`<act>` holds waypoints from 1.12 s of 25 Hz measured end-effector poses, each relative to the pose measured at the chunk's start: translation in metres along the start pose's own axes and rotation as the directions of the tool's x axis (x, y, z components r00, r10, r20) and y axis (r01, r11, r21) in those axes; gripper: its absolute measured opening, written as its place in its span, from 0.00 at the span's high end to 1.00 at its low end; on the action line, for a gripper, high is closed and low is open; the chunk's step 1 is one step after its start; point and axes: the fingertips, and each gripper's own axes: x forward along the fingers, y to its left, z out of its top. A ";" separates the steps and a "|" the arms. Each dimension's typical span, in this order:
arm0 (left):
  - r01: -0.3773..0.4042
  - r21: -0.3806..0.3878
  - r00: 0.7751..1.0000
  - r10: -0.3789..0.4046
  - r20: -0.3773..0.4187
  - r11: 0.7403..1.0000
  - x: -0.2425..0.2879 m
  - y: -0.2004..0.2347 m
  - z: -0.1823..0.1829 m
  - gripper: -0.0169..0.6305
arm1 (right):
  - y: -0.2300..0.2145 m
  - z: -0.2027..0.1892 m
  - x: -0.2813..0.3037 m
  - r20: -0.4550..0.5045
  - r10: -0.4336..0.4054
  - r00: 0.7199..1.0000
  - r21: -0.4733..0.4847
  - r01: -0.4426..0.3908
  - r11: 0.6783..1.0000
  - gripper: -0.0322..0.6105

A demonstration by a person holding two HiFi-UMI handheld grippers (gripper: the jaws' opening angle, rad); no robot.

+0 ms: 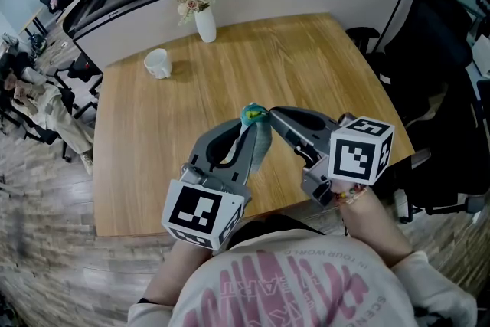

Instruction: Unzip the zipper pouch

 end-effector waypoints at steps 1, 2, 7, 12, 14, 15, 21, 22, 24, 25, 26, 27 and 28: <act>0.000 -0.001 1.000 0.000 -0.002 1.000 0.000 0.000 0.000 0.95 | 0.000 0.000 0.000 -0.001 0.000 1.000 0.001 0.000 1.000 0.95; 0.001 -0.002 1.000 -0.001 -0.002 1.000 0.000 -0.001 0.000 0.95 | -0.001 -0.001 0.000 -0.001 -0.002 1.000 0.002 0.002 1.000 0.94; 0.001 -0.011 1.000 -0.001 0.001 1.000 -0.003 -0.001 0.001 0.95 | -0.006 -0.006 -0.002 -0.016 -0.031 0.999 -0.017 0.031 0.999 0.95; -0.004 -0.019 1.000 0.004 0.001 1.000 -0.006 -0.001 0.001 0.95 | -0.004 -0.009 -0.001 -0.025 -0.030 0.999 -0.013 0.029 0.999 0.94; -0.004 -0.024 1.000 0.005 0.004 1.000 -0.008 -0.001 0.002 0.95 | -0.006 -0.012 -0.002 -0.031 -0.040 0.999 -0.018 0.040 0.999 0.95; -0.005 -0.026 1.000 0.005 0.005 1.000 -0.008 -0.001 0.002 0.95 | -0.008 -0.013 -0.002 -0.035 -0.048 0.998 -0.024 0.047 0.999 0.94; -0.006 -0.033 1.000 0.006 0.003 0.999 -0.010 -0.001 0.001 0.95 | -0.011 -0.019 -0.003 -0.043 -0.050 0.998 -0.007 0.050 0.999 0.94; -0.006 -0.037 1.000 0.006 0.005 0.999 -0.010 -0.001 0.001 0.95 | -0.011 -0.020 -0.003 -0.045 -0.054 0.998 -0.006 0.054 0.999 0.94; -0.005 -0.042 1.000 0.006 0.011 0.999 -0.011 -0.001 0.003 0.95 | -0.015 -0.022 -0.003 -0.051 -0.070 0.996 -0.013 0.069 0.998 0.94; -0.005 -0.043 1.000 0.006 0.015 0.999 -0.011 0.000 0.004 0.95 | -0.016 -0.023 -0.004 -0.053 -0.077 0.996 -0.014 0.076 0.997 0.94; -0.005 -0.043 1.000 0.006 0.018 0.999 -0.012 0.000 0.004 0.95 | -0.018 -0.024 -0.004 -0.055 -0.080 0.995 -0.009 0.080 0.997 0.95; -0.004 -0.043 1.000 0.005 0.020 0.999 -0.012 0.000 0.005 0.95 | -0.019 -0.025 -0.005 -0.055 -0.081 0.995 -0.004 0.081 0.997 0.95; -0.003 -0.044 1.000 0.004 0.021 0.999 -0.012 0.000 0.005 0.95 | -0.020 -0.026 -0.005 -0.055 -0.082 0.995 0.000 0.082 0.997 0.95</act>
